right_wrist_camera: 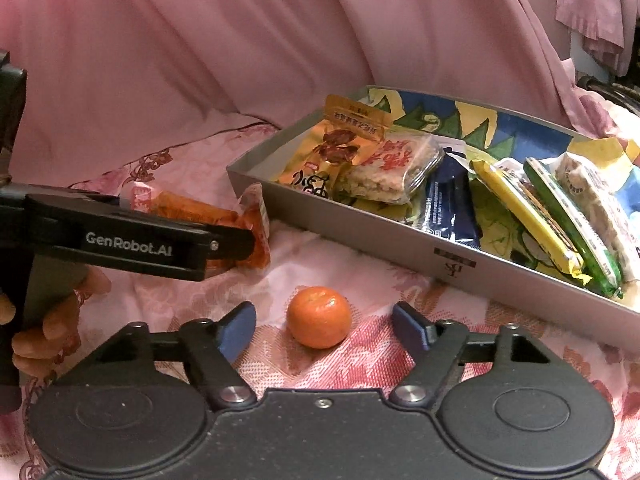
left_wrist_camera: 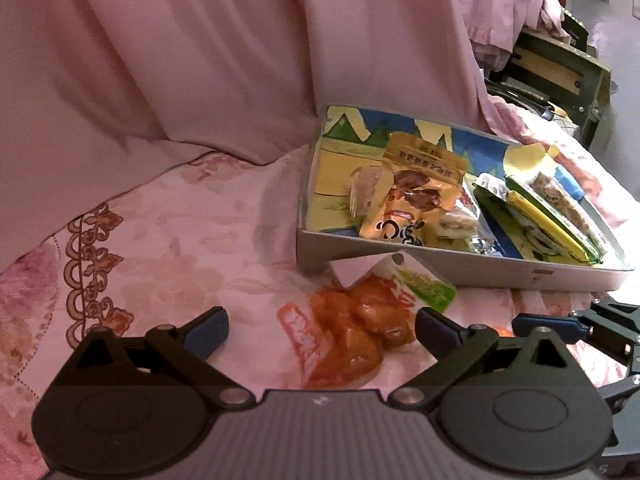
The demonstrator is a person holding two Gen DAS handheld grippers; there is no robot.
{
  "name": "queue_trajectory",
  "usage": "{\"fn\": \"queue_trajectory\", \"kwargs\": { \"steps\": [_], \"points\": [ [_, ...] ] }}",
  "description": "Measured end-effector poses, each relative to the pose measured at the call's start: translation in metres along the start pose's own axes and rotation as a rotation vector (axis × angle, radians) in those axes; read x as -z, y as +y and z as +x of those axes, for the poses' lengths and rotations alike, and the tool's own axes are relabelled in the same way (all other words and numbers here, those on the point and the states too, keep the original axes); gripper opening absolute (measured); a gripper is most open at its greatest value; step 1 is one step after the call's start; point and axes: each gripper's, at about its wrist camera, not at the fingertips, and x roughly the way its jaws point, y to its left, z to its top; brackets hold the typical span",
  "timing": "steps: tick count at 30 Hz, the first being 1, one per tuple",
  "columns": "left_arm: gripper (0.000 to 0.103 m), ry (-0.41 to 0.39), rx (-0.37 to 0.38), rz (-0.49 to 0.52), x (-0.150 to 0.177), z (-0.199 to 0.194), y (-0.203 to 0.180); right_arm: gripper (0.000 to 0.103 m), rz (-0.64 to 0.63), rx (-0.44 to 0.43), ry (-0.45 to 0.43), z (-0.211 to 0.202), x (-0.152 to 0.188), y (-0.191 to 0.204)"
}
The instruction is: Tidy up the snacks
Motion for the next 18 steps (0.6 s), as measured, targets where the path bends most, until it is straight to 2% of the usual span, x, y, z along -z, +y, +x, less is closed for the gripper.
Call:
{"fn": "queue_trajectory", "kwargs": {
  "steps": [5,8,10,12,15,18],
  "points": [
    [0.09,0.008,0.021,0.018,0.0,0.003,-0.003,0.069,0.001,-0.001,-0.006,-0.001,-0.001,0.0],
    [0.08,0.016,0.04,0.028,0.0,0.004,-0.006,0.067,-0.011,0.002,-0.009,-0.001,0.0,0.001],
    [0.064,0.028,0.058,0.043,-0.001,0.004,-0.01,0.067,-0.021,0.004,-0.008,-0.001,0.0,0.002],
    [0.056,0.039,0.069,0.065,-0.001,0.003,-0.016,0.065,-0.028,0.005,-0.006,0.0,0.0,0.003],
    [0.055,0.04,0.043,0.097,0.0,0.003,-0.023,0.061,-0.037,0.005,-0.006,0.001,0.002,0.005],
    [0.054,0.05,0.038,0.078,-0.001,0.001,-0.022,0.051,-0.038,0.009,-0.011,0.001,0.002,0.004]
  ]
}}
